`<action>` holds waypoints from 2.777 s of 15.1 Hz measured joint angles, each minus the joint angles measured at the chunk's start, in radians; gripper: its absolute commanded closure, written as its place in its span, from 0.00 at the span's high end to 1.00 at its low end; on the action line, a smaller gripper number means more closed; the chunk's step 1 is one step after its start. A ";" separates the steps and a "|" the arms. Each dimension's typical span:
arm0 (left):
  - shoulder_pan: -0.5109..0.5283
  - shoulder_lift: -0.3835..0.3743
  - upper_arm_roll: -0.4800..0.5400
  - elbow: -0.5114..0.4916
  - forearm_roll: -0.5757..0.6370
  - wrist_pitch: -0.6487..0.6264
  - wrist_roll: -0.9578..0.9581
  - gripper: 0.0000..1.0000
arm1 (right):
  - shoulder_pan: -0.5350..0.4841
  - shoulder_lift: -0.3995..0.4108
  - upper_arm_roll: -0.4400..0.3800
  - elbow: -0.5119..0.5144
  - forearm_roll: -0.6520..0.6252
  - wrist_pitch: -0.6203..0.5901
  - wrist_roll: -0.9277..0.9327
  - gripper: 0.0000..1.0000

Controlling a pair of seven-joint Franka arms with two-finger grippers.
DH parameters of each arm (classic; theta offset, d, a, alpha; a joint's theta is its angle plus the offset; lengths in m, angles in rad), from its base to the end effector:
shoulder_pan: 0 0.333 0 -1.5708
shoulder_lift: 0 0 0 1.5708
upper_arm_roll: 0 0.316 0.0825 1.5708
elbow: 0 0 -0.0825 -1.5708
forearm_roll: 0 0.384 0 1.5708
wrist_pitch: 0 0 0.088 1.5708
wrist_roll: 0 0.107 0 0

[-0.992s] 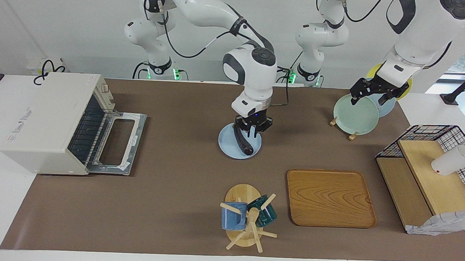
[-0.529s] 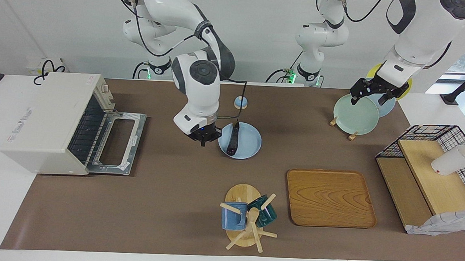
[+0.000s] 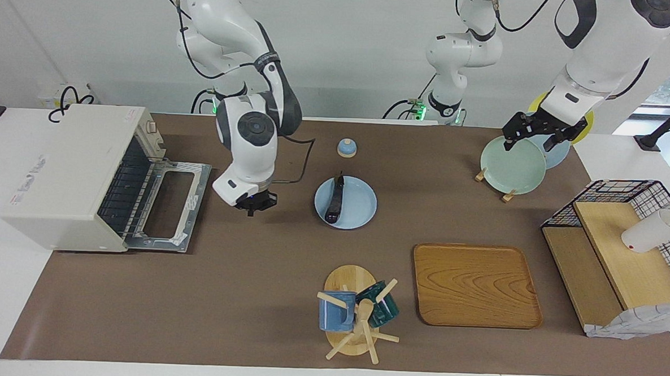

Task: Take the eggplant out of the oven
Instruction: 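Lower the blue plate onto the table and open the right gripper, then grasp the eggplant with the left gripper while the right gripper withdraws, then lift the eggplant with the left gripper toward the wooden tray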

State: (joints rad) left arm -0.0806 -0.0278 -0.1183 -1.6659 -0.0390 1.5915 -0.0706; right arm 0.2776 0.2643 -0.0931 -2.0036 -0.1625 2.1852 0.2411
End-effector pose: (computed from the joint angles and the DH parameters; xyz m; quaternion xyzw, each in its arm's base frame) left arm 0.5336 -0.1126 0.5966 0.9976 -0.0632 -0.0256 0.0145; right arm 0.5796 0.1037 0.3205 0.9960 0.0224 -0.0240 0.0835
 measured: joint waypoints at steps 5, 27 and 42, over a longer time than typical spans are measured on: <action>-0.204 0.007 -0.010 -0.168 -0.036 0.252 -0.170 1.00 | -0.029 -0.014 0.000 -0.073 -0.068 0.060 -0.052 0.01; -0.552 0.377 -0.008 -0.293 -0.051 0.856 -0.398 0.65 | -0.196 -0.107 0.011 0.170 -0.107 -0.276 -0.400 0.03; -0.400 0.310 0.025 -0.170 -0.052 0.612 -0.340 0.00 | -0.284 -0.217 0.015 0.389 0.053 -0.598 -0.462 0.60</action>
State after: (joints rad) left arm -0.4809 0.2827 -0.0932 -1.8363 -0.0905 2.2034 -0.4110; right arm -0.0064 0.0469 -0.0777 -1.6147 -0.1095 1.5874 -0.2213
